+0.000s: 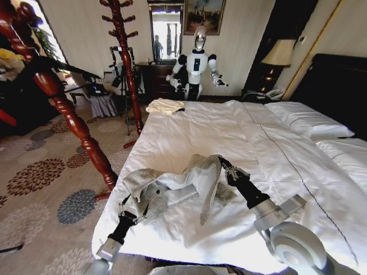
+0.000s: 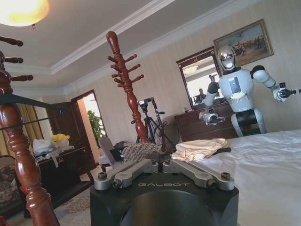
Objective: Pick up the clothes from the bed and hang them on the clothes hanger.
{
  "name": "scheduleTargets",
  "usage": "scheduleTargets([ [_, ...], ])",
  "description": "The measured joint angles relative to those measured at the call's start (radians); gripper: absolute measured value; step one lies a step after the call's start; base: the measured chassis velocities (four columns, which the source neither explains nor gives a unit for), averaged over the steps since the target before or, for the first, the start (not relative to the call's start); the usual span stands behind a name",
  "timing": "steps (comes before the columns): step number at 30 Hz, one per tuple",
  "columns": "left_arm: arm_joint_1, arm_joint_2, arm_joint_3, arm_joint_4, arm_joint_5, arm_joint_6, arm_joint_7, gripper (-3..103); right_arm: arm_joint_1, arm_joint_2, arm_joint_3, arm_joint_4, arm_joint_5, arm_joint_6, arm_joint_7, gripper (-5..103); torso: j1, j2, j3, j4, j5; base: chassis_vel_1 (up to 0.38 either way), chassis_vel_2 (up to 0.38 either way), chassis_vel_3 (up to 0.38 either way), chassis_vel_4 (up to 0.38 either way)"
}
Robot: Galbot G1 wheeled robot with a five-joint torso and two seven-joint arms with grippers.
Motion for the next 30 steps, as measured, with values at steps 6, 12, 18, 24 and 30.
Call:
scheduleTargets([
  [6,-0.043,-0.041,0.025,0.028,0.029,-0.005,-0.001,92,-0.008,0.001,0.001,0.002,-0.006,0.0,0.0,0,0.0,0.0,0.0,0.0,0.0001,0.0,0.0,0.0,0.0],
  [12,-0.054,-0.052,0.032,0.054,0.065,-0.008,-0.008,71,-0.018,0.003,0.006,0.008,-0.008,0.0,0.0,0,0.0,0.0,0.0,0.0,0.0,0.0,0.0,0.0,0.0],
  [18,-0.05,-0.039,0.023,0.054,0.063,-0.012,-0.011,48,-0.017,0.005,0.008,0.006,-0.01,0.0,0.0,0,0.0,0.0,0.0,0.0,0.0001,0.0,0.0,0.0,0.0],
  [24,-0.023,-0.029,0.02,0.036,0.057,-0.021,-0.011,45,-0.017,0.008,0.006,0.003,-0.014,0.0,0.0,0,0.0,0.0,0.0,0.0,0.0,0.0,0.0,0.0,0.0],
  [30,-0.024,-0.027,0.017,0.046,0.059,-0.024,-0.01,67,-0.015,0.01,0.006,0.002,-0.014,0.0,0.0,0,0.0,0.0,0.0,0.0001,0.0,0.0,0.0,0.0,0.0],
])
